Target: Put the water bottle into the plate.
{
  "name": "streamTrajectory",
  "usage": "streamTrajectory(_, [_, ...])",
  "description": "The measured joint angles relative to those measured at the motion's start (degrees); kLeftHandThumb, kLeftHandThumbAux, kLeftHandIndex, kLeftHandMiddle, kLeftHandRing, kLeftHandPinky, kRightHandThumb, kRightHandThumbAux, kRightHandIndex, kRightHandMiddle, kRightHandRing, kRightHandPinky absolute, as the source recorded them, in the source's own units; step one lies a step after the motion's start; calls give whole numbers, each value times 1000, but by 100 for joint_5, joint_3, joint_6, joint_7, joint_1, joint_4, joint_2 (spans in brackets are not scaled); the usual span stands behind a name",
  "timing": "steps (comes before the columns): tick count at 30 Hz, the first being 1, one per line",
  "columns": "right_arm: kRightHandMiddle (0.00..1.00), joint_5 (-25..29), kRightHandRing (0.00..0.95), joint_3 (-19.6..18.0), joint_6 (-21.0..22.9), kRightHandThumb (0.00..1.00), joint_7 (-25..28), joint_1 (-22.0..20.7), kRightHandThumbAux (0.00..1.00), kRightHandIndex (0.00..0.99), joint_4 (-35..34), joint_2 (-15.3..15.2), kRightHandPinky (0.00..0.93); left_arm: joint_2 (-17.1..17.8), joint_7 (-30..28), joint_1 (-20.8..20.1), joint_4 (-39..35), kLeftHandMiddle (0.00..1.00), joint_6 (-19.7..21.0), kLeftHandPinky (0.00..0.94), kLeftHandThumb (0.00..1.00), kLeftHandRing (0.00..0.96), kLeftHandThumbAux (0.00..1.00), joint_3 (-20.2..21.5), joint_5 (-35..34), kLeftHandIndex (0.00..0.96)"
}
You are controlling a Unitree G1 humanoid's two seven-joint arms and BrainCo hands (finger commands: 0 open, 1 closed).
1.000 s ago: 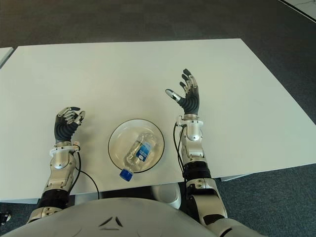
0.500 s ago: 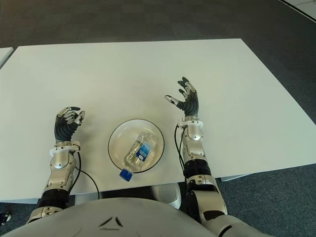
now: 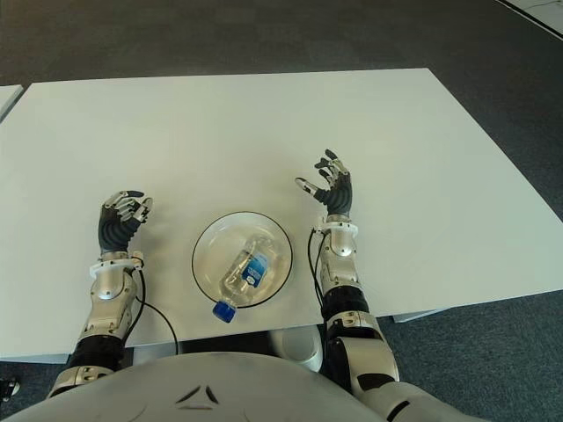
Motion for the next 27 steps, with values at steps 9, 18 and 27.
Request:
streamTrajectory(9, [623, -8, 617, -67, -158, 16, -367, -6, 998, 607, 211, 224, 606, 3, 0, -25, 64, 700, -44, 663, 706, 688, 717, -8, 90, 434])
streamTrajectory(18, [650, 4, 635, -180, -182, 75, -576, -11, 990, 638, 346, 382, 611, 12, 0, -5, 59, 707, -136, 672, 704, 695, 718, -9, 119, 434])
streamTrajectory(27, [616, 1, 609, -184, -186, 678, -632, -11, 739, 442, 379, 425, 596, 25, 0, 38, 4, 694, -102, 648, 704, 681, 718, -7, 113, 434])
